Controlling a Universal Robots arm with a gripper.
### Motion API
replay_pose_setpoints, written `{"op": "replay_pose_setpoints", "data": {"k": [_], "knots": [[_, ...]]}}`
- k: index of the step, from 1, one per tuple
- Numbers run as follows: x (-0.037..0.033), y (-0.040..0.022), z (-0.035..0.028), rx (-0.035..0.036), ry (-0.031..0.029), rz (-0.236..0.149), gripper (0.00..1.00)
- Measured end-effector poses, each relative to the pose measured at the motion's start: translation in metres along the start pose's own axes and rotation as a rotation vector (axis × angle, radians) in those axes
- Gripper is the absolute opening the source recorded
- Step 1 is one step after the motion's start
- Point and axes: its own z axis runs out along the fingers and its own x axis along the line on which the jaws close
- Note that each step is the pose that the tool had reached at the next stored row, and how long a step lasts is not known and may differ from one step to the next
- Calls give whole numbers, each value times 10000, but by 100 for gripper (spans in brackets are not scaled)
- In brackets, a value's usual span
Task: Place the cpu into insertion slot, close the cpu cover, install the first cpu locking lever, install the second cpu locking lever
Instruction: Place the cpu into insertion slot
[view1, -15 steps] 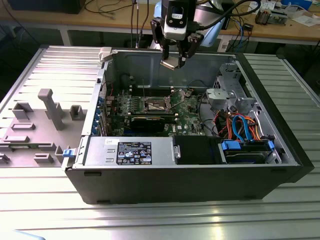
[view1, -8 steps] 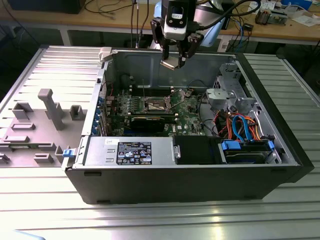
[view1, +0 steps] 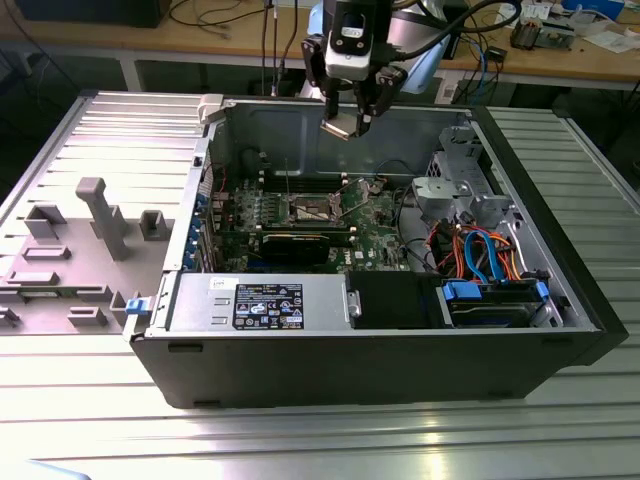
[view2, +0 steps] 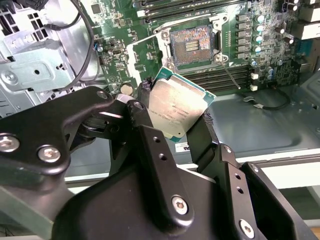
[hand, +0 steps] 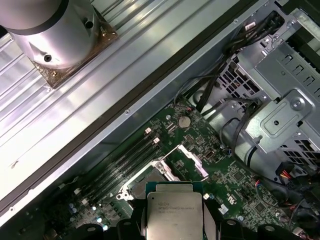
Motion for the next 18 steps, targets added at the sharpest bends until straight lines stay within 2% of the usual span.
{"op": "replay_pose_setpoints", "data": {"k": [7, 18], "knots": [[0, 0, 2, -6, -56, 611, 54], [0, 0, 4, -8, -69, 731, 54]]}}
